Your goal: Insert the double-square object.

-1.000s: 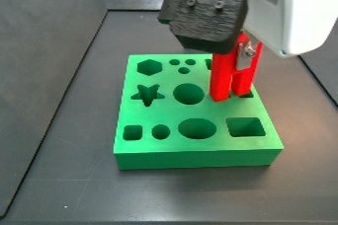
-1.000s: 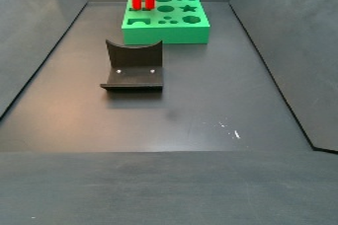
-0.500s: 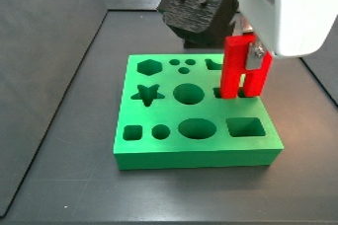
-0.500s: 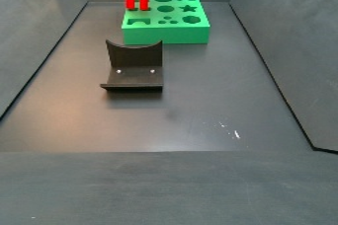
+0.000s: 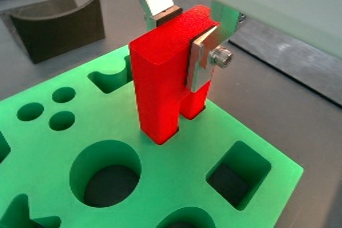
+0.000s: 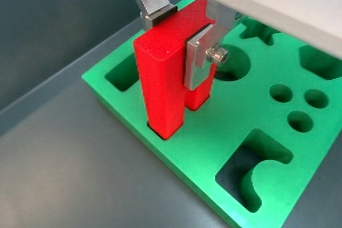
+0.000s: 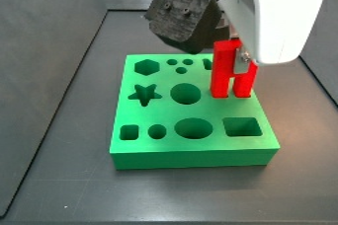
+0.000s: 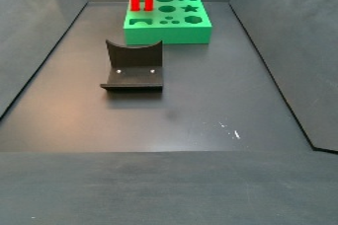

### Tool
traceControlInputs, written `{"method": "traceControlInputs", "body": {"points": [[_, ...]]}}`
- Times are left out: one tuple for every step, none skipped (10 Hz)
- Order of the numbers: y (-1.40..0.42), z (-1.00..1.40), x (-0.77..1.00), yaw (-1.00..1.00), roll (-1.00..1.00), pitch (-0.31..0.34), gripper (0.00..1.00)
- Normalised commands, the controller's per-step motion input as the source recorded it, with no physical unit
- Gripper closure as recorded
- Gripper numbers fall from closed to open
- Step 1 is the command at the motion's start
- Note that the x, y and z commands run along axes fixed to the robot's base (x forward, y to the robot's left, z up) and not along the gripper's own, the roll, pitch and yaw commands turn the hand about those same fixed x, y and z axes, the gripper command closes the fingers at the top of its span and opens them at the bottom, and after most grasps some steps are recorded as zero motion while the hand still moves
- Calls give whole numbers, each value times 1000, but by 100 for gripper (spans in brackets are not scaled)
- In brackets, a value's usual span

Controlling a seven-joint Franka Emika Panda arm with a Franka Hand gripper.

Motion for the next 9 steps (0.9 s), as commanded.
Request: {"method": "traceControlInputs", "body": {"points": [[0,-140,0,9,26,10,100],[0,-163,0,0,49,17,100],[0,-220,89,-123,67,50,100],[0,-300,183,-303,77,67,100],[0,-329,126,-280,53,41,100],[0,-340,143,-251,26,33,100],[0,-340,229,-206,14,43,100],[0,-277,234,-171,9,47,100],[0,-243,240,-163,9,57,100]]}}
